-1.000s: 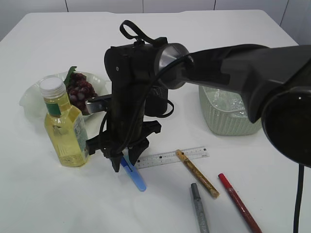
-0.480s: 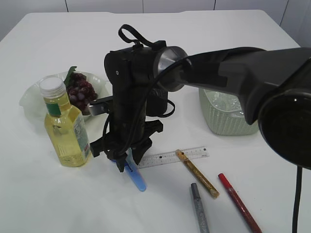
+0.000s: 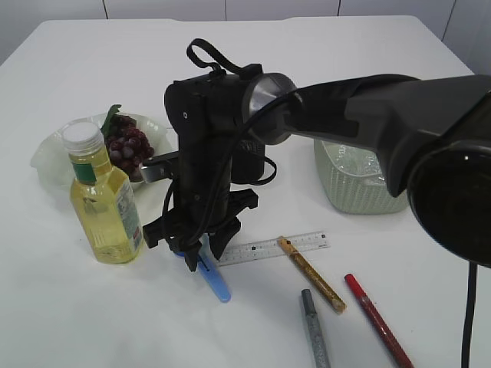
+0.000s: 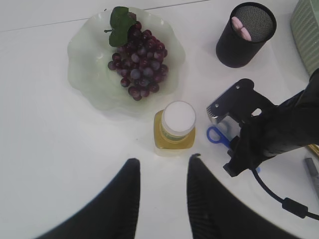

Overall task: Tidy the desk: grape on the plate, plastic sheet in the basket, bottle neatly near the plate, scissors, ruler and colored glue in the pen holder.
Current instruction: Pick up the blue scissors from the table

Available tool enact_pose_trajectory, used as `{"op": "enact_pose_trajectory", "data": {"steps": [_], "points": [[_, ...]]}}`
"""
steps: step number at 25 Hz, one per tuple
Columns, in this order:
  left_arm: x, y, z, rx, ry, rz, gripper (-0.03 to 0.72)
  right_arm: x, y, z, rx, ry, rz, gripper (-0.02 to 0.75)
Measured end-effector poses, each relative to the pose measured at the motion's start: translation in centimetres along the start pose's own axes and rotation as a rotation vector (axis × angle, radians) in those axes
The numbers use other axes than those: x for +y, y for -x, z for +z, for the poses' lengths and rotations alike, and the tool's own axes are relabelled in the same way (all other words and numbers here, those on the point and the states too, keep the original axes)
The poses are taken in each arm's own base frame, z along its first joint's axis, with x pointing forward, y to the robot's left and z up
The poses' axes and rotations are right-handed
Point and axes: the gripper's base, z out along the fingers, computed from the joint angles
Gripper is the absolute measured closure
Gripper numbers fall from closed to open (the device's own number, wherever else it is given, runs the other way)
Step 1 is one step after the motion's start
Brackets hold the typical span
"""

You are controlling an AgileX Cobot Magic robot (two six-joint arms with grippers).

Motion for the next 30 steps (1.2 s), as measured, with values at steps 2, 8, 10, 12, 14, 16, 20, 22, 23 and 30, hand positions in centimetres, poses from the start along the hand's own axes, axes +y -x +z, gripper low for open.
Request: {"op": "enact_pose_trajectory", "data": {"steps": [2,8,10,12,14,16,20,22,23,30], "points": [[0.0,0.0,0.0,0.0,0.0,0.0,0.448,0.0,0.0,0.0,0.0,0.0,0.0,0.426],[0.0,0.0,0.0,0.0,0.0,0.0,0.449,-0.1,0.1,0.9,0.016,0.002,0.004,0.426],[0.0,0.0,0.0,0.0,0.0,0.002,0.449,-0.1,0.1,1.0,0.017,0.003,0.004,0.426],[0.0,0.0,0.0,0.0,0.0,0.003,0.449,-0.1,0.1,1.0,0.019,0.003,0.005,0.426],[0.0,0.0,0.0,0.0,0.0,0.004,0.449,-0.1,0.1,1.3,0.024,0.002,0.005,0.426],[0.0,0.0,0.0,0.0,0.0,0.004,0.449,-0.1,0.1,1.7,0.032,0.006,0.009,0.426],[0.0,0.0,0.0,0.0,0.0,0.004,0.449,0.0,0.1,1.9,0.036,0.016,0.012,0.426],[0.0,0.0,0.0,0.0,0.0,0.009,0.449,0.0,0.1,1.9,0.038,0.017,0.011,0.426],[0.0,0.0,0.0,0.0,0.0,0.01,0.449,0.0,0.1,1.9,0.038,0.017,0.012,0.426],[0.0,0.0,0.0,0.0,0.0,0.02,0.449,0.1,0.1,2.1,0.04,0.027,0.016,0.426]]}}
